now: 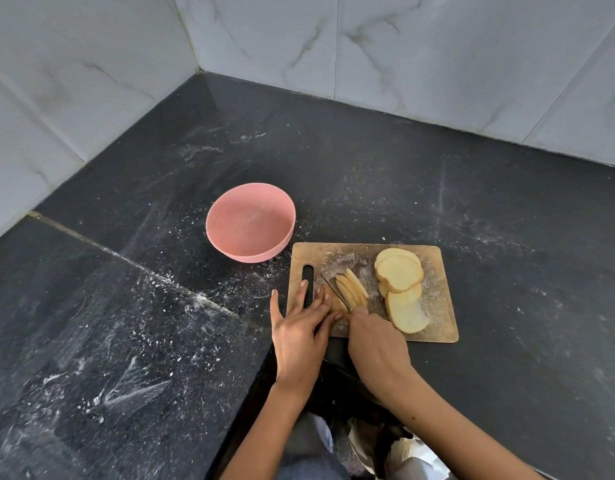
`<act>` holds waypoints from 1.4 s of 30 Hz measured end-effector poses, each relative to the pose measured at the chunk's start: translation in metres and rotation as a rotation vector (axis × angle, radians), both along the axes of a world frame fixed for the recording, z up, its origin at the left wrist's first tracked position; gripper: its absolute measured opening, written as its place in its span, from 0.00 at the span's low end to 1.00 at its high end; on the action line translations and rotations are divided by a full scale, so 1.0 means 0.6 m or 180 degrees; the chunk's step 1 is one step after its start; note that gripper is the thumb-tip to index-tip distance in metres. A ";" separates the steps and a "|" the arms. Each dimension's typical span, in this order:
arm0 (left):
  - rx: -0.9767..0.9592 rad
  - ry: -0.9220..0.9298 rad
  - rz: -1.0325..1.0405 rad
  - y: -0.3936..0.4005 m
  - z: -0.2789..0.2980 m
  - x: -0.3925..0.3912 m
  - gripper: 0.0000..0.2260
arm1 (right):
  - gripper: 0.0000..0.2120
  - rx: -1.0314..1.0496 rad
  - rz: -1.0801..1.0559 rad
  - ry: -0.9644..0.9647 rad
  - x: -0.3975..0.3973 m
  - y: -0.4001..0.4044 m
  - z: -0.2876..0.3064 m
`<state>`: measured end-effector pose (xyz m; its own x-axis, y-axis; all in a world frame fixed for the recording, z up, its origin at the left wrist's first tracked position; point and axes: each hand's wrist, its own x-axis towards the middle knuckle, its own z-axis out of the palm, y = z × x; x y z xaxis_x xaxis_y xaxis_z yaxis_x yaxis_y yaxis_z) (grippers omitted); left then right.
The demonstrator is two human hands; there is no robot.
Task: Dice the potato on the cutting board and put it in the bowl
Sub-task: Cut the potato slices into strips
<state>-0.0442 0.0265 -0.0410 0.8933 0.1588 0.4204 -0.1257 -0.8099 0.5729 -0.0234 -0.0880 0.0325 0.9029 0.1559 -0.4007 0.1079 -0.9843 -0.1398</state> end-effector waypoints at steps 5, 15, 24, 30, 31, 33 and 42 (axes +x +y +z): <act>0.0067 0.0028 0.0001 0.002 0.000 -0.002 0.13 | 0.12 0.0107 -0.0038 0.0218 0.004 0.005 0.000; -0.0048 0.0206 0.0026 0.000 0.004 -0.002 0.16 | 0.14 0.0295 -0.0191 0.0568 -0.069 -0.062 0.007; -0.0077 0.0191 0.0019 -0.001 0.008 -0.004 0.16 | 0.17 0.0848 -0.0403 0.0219 -0.065 -0.098 0.023; 0.0005 0.0224 0.0004 -0.002 0.009 -0.006 0.16 | 0.17 0.0970 -0.0270 0.0052 -0.037 -0.047 0.010; 0.0004 0.0222 0.0005 -0.003 0.010 -0.006 0.16 | 0.17 0.0950 -0.0257 0.0021 -0.033 -0.041 0.006; -0.0005 0.0216 0.0005 -0.003 0.010 -0.006 0.15 | 0.17 0.0910 -0.0220 -0.0038 -0.026 -0.036 -0.001; -0.0180 0.0152 0.0071 -0.006 0.009 -0.005 0.13 | 0.12 0.0303 0.0053 0.0097 -0.004 -0.011 0.007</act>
<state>-0.0471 0.0228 -0.0354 0.9081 0.2012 0.3672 -0.0794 -0.7783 0.6228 -0.0258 -0.0945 0.0364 0.8874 0.2094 -0.4106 0.1184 -0.9645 -0.2360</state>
